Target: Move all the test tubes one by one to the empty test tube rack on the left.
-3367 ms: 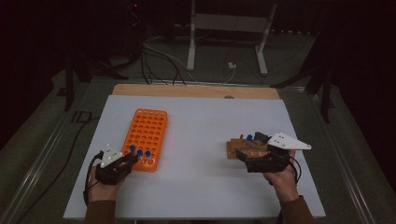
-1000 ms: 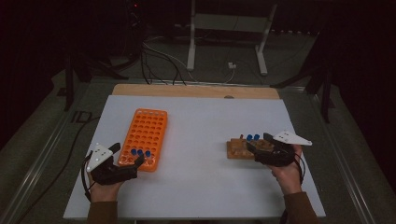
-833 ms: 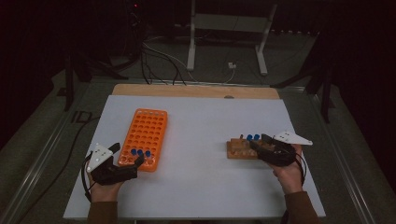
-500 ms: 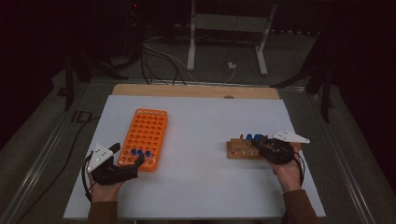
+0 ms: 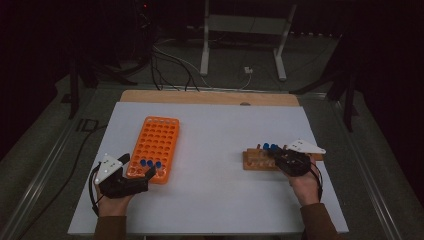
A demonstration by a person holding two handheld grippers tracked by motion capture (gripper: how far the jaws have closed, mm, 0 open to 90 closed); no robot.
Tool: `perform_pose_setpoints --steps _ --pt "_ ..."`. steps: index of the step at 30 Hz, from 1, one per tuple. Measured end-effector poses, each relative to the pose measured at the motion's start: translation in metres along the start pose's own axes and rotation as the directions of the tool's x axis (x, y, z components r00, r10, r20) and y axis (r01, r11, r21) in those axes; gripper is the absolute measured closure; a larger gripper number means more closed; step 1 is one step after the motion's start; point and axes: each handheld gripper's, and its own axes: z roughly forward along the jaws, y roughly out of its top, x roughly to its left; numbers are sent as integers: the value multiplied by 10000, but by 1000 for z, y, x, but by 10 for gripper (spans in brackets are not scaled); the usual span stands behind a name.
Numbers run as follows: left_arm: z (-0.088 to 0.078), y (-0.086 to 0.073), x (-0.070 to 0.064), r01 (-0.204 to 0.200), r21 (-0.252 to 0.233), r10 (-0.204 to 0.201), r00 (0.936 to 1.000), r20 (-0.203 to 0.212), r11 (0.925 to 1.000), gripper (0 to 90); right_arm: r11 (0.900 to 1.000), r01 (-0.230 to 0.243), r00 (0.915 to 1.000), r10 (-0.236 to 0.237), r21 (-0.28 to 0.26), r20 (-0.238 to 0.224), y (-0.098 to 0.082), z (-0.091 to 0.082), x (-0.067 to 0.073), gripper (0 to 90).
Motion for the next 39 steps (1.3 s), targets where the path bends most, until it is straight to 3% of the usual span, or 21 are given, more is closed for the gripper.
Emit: perform_pose_setpoints --steps 14,39 --pt "1 0 -2 -66 75 66 10000 67 9999 4 9986 -304 9995 303 -424 -25 6 -10 -2 766" --pt "2 0 -3 -141 89 140 9999 83 9999 5 9869 -355 9992 382 -1571 143 24 -35 2 766"
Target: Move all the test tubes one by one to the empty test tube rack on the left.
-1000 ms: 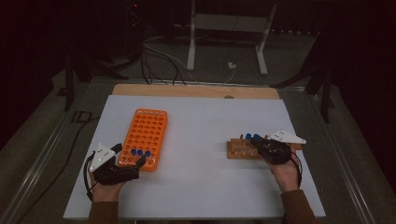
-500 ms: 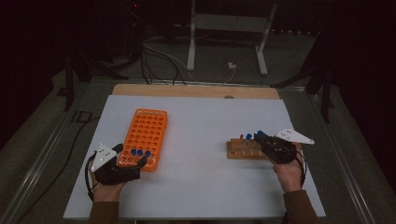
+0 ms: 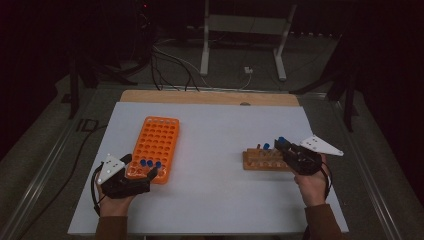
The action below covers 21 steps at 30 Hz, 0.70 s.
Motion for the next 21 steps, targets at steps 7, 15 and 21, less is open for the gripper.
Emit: perform_pose_setpoints --steps 7,15,21 --pt "-1 1 -1 -46 -78 46 10000 -33 10000 5 9993 38 10000 -39 -374 -14 8 -10 2 766" --pt "-3 3 -2 -81 -168 79 9999 -103 9998 5 9992 199 9983 -218 -357 -538 15 -14 11 766" --pt "-4 7 -11 -331 -282 329 9994 -71 9991 5 9993 332 9957 -347 -184 -858 15 -12 19 765"
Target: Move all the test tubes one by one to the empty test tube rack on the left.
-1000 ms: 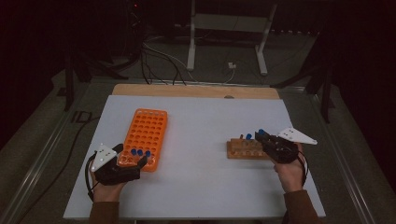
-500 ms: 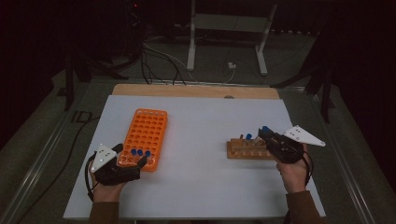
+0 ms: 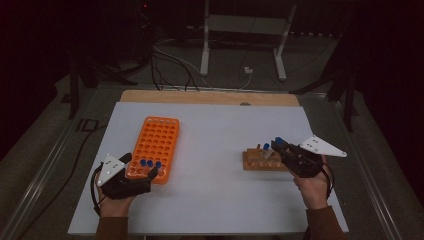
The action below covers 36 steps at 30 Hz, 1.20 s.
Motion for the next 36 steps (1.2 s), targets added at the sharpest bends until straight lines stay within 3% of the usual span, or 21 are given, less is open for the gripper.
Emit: perform_pose_setpoints --steps 8,20,28,36 --pt "4 9 -17 -345 26 345 9992 196 9994 5 9998 130 9990 -123 151 -429 0 5 11 765" --pt "22 18 -48 -974 247 955 9930 693 9949 5 9988 343 9942 -305 358 -1031 0 13 27 765" --pt "40 25 -73 -1377 321 1335 9850 1095 9899 5 9977 494 9900 -429 459 -1344 0 16 37 765" --pt "62 28 -102 -1927 458 1842 9719 1468 9802 8 9972 501 9859 -405 553 -1626 -1 19 43 765"
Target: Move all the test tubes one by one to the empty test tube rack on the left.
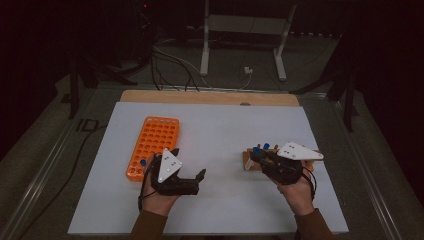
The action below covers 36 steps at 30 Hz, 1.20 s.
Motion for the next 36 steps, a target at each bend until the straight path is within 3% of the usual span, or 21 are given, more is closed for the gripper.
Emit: perform_pose_setpoints --steps 12,22,26,29,36 --pt "42 5 -30 -301 362 270 9962 822 9989 37 9999 12 9993 -8 100 -380 0 5 7 765" --pt "64 12 -52 -487 480 414 9890 1423 9977 77 9998 23 9979 -11 183 -647 -1 9 12 765" --pt "69 14 -56 -429 415 355 9857 1650 9982 184 9998 29 9972 -14 204 -742 -1 10 14 765" --pt "71 14 -59 -444 371 364 9804 1937 9983 339 9997 40 9969 -21 237 -792 -2 11 15 764" --pt "74 15 -61 -510 210 449 9724 2290 9985 566 9996 53 9959 -29 267 -904 -3 12 16 764"
